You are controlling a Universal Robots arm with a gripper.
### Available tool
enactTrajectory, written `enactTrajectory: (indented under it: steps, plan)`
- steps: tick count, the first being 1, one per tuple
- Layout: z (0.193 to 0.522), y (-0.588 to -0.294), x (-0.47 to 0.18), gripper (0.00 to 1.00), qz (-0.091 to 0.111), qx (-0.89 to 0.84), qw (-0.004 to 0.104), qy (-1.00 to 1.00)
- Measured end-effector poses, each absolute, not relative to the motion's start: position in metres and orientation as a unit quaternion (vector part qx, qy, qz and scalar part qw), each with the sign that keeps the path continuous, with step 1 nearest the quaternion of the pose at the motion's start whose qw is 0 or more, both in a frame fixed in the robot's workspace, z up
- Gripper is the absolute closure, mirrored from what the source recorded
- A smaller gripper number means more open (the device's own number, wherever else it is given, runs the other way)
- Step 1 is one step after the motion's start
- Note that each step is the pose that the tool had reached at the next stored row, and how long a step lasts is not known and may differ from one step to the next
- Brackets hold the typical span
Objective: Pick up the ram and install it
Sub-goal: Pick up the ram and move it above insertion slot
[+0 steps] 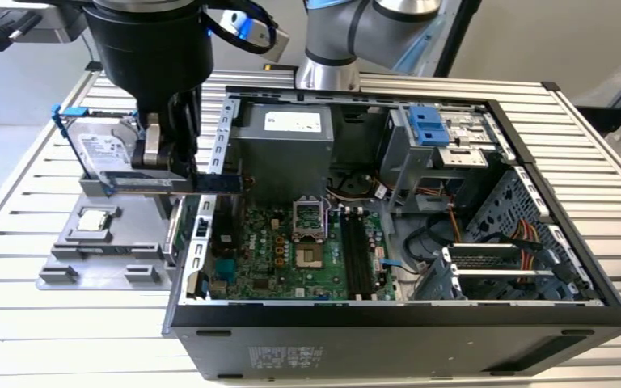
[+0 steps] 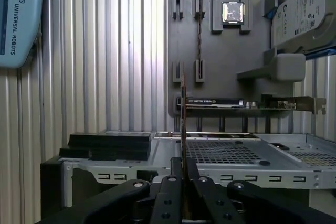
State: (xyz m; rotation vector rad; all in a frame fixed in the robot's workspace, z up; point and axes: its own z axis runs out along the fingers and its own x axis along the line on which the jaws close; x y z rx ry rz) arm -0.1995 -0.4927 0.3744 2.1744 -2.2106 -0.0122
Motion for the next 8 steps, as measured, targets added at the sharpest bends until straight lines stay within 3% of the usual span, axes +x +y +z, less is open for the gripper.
enactTrajectory:
  steps: [8]
  plan:
    - [0.3743,-0.4927,-0.1935,1.0,-0.004,0.701,0.02,-0.713]
